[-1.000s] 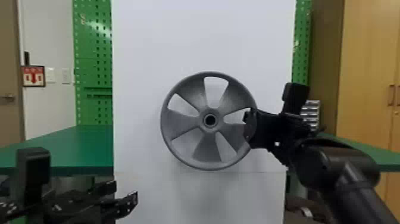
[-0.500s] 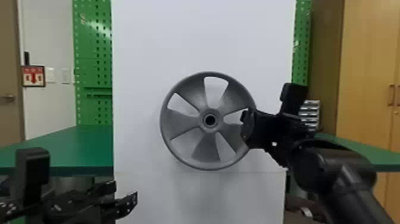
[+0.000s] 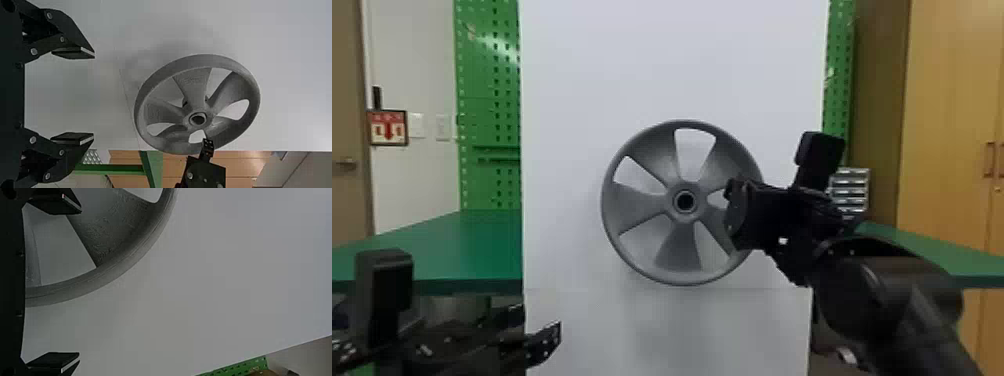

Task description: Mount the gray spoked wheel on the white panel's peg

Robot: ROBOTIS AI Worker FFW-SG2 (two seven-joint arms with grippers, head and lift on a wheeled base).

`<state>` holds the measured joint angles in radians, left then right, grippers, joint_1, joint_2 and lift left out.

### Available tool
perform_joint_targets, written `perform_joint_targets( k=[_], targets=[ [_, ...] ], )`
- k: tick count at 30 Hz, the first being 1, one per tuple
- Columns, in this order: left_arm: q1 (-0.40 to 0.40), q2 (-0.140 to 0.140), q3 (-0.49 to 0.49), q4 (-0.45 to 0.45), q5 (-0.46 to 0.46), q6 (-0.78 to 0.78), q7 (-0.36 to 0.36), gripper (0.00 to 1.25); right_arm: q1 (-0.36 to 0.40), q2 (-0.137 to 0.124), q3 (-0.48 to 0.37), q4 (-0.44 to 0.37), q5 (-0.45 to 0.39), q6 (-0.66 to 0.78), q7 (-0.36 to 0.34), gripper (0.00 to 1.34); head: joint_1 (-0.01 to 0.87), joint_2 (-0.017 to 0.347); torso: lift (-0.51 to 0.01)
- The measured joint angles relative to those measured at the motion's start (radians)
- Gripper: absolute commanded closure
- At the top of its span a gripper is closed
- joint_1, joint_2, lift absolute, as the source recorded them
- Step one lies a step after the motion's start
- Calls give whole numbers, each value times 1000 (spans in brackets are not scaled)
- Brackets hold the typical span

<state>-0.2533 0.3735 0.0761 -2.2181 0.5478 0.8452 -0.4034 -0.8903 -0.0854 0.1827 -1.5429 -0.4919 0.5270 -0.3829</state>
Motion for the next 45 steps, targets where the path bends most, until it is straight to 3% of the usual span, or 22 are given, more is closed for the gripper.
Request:
perform_joint_targets(
  k=[14,28,45],
  targets=[
    [8,-8,15,-1,9,-1,-1,507,138,8,42,-192,18,6,-28,-2,94,-8,-481],
    [15,-10,36,-12,17,-2,-5,507,271,-2,93,-273,36,-7,-28,-2,94,-8,-481],
    [29,-19,61,-23,17,-4,-8,507,497,-41,143,-340,118,-95,-18,-2,94,-8,-481]
  ],
)
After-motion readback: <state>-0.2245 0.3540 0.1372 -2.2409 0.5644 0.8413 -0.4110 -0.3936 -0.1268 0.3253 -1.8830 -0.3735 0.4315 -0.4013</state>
